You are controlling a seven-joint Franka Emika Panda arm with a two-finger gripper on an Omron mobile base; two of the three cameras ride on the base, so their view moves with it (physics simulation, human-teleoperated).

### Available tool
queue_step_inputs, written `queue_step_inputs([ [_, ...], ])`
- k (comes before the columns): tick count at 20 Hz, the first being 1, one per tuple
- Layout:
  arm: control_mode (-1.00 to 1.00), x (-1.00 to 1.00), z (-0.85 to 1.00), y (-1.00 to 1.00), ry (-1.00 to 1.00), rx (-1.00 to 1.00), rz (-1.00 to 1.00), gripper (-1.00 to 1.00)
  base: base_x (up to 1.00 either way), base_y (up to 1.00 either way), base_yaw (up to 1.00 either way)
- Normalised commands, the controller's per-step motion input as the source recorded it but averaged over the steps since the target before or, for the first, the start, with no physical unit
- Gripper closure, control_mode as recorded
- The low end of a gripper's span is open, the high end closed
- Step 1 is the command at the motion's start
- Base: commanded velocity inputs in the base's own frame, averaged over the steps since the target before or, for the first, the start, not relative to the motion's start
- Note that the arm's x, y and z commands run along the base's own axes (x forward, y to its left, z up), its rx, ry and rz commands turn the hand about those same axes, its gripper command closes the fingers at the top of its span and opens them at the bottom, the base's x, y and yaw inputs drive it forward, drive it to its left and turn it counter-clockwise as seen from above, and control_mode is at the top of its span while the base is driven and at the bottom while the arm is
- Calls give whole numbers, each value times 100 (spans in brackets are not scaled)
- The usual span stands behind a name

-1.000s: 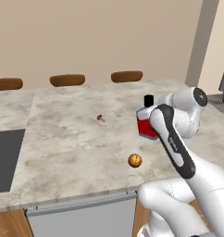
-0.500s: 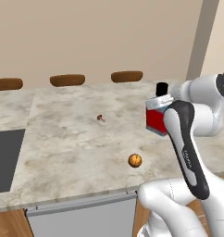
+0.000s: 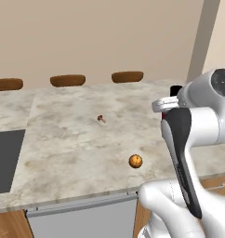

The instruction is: Place the liquor on the top shelf of the fridge to keep it out of children's reach, and place the orange and mushroom on lower shelves for easy access.

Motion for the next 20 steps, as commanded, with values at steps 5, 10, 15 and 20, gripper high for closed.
queue_step_inputs([
  [5, -100, -6, 0, 0, 0, 0, -2, 100, 0, 0, 0],
  [10, 100, 0, 0, 0, 0, 0, 0, 100, -66, -49, 0],
  [15, 100, 0, 0, 0, 0, 0, 0, 100, -88, -94, 0],
  [20, 100, 0, 0, 0, 0, 0, 0, 100, -13, -100, -17],
])
